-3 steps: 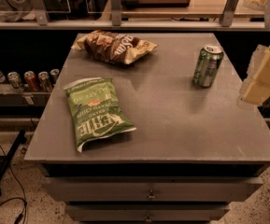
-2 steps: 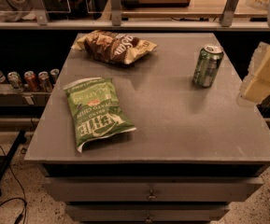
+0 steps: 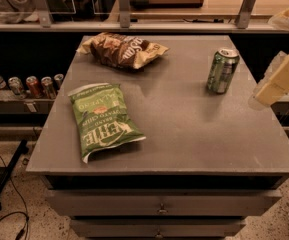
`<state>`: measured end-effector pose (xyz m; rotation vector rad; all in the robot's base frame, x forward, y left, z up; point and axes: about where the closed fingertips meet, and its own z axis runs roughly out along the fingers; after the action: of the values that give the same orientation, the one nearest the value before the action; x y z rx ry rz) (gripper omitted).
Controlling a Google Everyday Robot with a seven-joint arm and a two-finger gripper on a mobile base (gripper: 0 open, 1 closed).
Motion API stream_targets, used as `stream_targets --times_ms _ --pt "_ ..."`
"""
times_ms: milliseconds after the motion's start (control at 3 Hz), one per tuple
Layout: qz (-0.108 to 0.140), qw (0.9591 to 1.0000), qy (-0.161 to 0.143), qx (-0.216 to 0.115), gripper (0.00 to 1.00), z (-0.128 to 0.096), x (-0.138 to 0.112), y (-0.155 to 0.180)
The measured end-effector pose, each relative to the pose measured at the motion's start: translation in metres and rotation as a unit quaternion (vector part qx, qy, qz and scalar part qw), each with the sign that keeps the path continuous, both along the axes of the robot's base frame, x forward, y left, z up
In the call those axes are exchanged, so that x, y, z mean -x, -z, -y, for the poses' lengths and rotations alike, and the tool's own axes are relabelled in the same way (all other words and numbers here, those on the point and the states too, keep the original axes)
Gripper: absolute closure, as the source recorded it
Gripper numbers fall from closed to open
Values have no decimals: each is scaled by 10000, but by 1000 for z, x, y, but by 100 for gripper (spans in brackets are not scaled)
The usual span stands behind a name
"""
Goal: Knock green can over
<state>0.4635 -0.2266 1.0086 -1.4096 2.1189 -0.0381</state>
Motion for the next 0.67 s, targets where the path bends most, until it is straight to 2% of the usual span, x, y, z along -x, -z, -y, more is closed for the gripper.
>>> stream_targets --times_ms 333,667 --pt "124 9977 314 -581 0 13 -22 20" --pt "296 9913 708 -1074 0 26 -44 40"
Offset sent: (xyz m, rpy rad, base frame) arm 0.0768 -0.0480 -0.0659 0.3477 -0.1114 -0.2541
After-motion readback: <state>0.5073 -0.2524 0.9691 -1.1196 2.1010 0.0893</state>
